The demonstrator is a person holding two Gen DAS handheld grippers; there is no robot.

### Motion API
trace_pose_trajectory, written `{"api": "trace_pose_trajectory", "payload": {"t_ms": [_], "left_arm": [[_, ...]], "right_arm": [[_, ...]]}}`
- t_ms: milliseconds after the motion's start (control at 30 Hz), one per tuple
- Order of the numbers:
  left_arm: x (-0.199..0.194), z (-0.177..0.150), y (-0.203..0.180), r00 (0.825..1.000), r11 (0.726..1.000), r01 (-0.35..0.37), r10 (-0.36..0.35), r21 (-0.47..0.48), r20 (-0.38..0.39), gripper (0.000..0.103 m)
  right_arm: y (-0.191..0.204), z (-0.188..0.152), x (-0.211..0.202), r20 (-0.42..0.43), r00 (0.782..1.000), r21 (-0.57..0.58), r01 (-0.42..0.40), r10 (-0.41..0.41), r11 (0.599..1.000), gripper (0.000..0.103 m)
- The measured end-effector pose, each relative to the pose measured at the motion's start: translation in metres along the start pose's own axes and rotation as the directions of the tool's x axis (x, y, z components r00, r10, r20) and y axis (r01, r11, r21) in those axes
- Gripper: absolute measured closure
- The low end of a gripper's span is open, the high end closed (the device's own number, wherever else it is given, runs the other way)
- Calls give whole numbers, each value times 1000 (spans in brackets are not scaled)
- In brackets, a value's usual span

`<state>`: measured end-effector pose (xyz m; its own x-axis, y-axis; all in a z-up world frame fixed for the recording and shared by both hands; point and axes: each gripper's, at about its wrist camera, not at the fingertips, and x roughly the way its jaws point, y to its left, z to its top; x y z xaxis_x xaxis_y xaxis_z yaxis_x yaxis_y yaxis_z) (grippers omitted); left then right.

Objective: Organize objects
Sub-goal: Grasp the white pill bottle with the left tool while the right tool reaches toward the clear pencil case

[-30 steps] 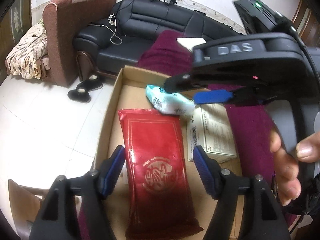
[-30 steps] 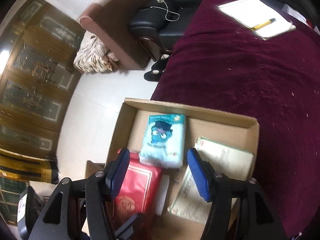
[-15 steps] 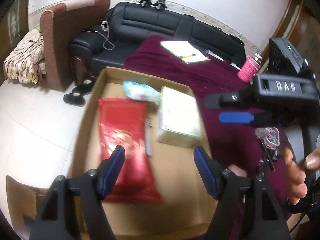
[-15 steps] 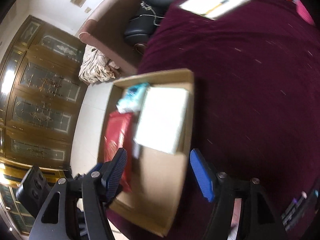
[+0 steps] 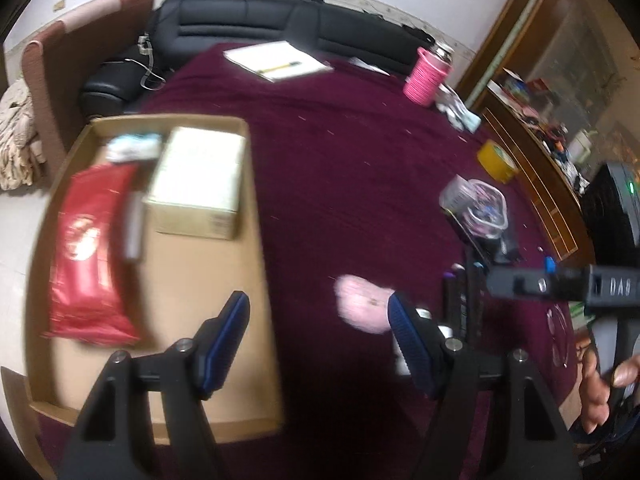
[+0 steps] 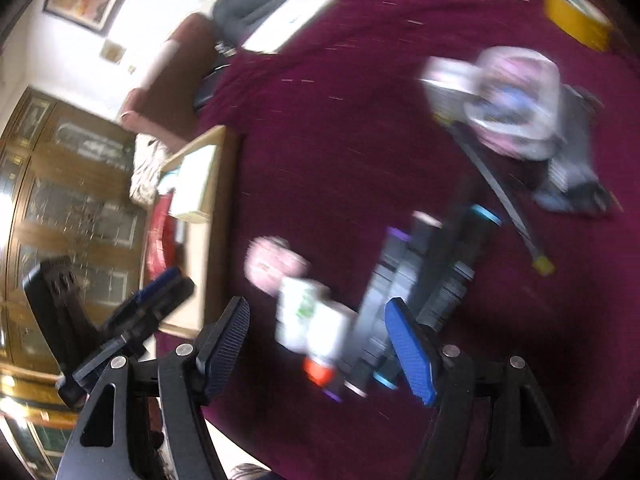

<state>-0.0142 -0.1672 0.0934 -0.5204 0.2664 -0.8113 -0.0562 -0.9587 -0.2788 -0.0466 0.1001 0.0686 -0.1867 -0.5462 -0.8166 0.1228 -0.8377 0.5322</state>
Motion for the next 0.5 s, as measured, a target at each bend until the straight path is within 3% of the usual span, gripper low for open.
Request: {"api": "trace_pose_trajectory", "payload": {"t_ms": [233,500], "left_arm": [[34,-21,-41,988,996,91,-90,5,-127,31],[59,-36,-61,977,997,78,-72,21,-200,39]], "right_arm": [[-71,-33,-28,35,999,143,6,-11,990,28],[-91,-44,-43,64,998,159,5,-15,987,28]]}}
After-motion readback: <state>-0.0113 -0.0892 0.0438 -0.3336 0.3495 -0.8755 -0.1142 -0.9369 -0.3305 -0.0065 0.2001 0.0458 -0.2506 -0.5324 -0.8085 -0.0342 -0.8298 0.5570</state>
